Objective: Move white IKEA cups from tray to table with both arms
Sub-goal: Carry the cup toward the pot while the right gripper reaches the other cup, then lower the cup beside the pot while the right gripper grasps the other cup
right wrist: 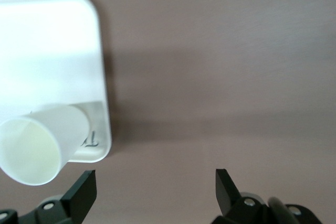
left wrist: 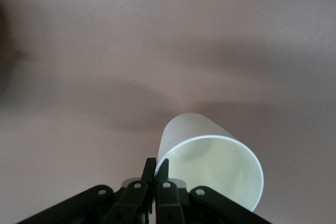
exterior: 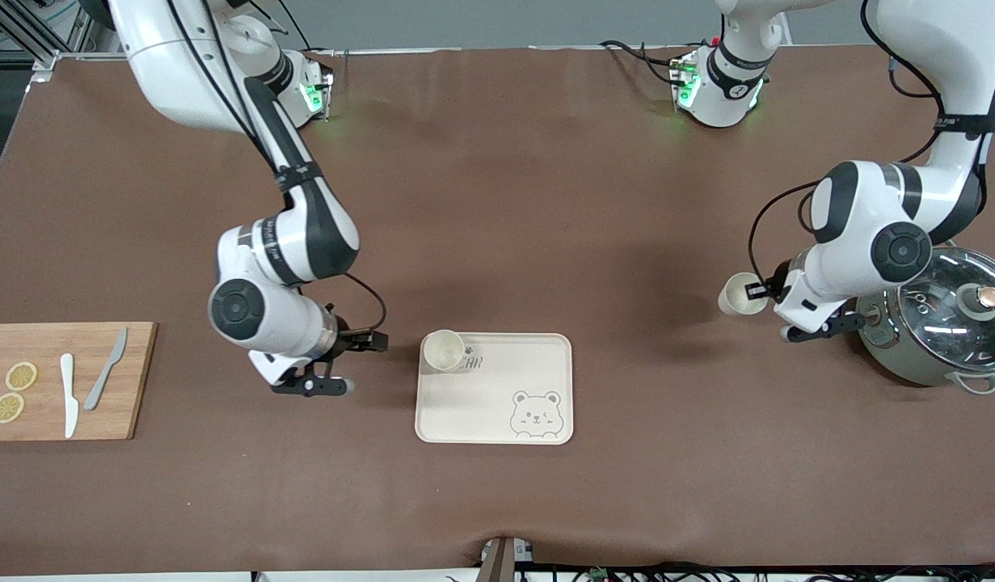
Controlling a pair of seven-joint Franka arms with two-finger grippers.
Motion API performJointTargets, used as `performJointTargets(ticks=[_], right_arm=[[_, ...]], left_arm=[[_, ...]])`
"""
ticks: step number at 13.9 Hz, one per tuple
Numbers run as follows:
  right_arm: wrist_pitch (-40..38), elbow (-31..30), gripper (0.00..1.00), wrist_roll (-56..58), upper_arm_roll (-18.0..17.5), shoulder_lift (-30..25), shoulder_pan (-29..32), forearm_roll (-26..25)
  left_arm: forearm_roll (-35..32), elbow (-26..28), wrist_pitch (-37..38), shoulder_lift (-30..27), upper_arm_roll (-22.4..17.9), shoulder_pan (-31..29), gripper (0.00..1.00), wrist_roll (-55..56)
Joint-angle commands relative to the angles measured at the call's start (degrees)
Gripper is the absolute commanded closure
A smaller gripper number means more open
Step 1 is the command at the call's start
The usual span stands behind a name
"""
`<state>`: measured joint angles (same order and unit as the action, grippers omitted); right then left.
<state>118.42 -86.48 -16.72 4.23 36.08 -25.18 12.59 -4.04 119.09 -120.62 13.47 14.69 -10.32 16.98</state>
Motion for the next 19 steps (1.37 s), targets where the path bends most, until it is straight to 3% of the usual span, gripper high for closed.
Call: performJointTargets(ticks=[1,5,11,16,17,18,19], right_arm=[[1.4,1.3,0.00,-4.9,0.6,0.7,-1.8,1.3],[6.4,1.3,0.00,-8.7,0.6,2.7,-4.3,1.3],[9.6,1.6,0.00,-12.3,0.6,5.1,-5.7,1.4],[9.6,1.6,0.04,-15.4,0.5,5.8,-7.2,2.4],[9.9,1.6,0.10,-16.2,0.6,5.8,-7.9,2.6],[10.4,1.6,0.21,-16.2,0.6,6.2,-8.6,2.4],[10.6,1.6,0.54,-16.2,0.6,6.2,-8.7,2.5]], left_arm=[[-0.8,9.3,-4.2,-7.7,0.9,-2.0,1.00,-4.7],[-0.4,13.3,-13.7,-7.9,1.0,-5.0,1.00,-13.1],[-0.3,11.3,-20.2,-1.1,2.1,-4.4,1.00,-13.4],[-0.3,9.2,-20.9,2.6,2.3,-4.5,1.00,-13.6],[-0.3,9.3,-20.9,2.6,2.3,-4.5,0.95,-13.6],[-0.3,9.3,-20.8,2.6,2.3,-4.4,0.83,-13.7],[-0.3,9.4,-20.8,2.6,2.3,-4.4,0.59,-13.7]])
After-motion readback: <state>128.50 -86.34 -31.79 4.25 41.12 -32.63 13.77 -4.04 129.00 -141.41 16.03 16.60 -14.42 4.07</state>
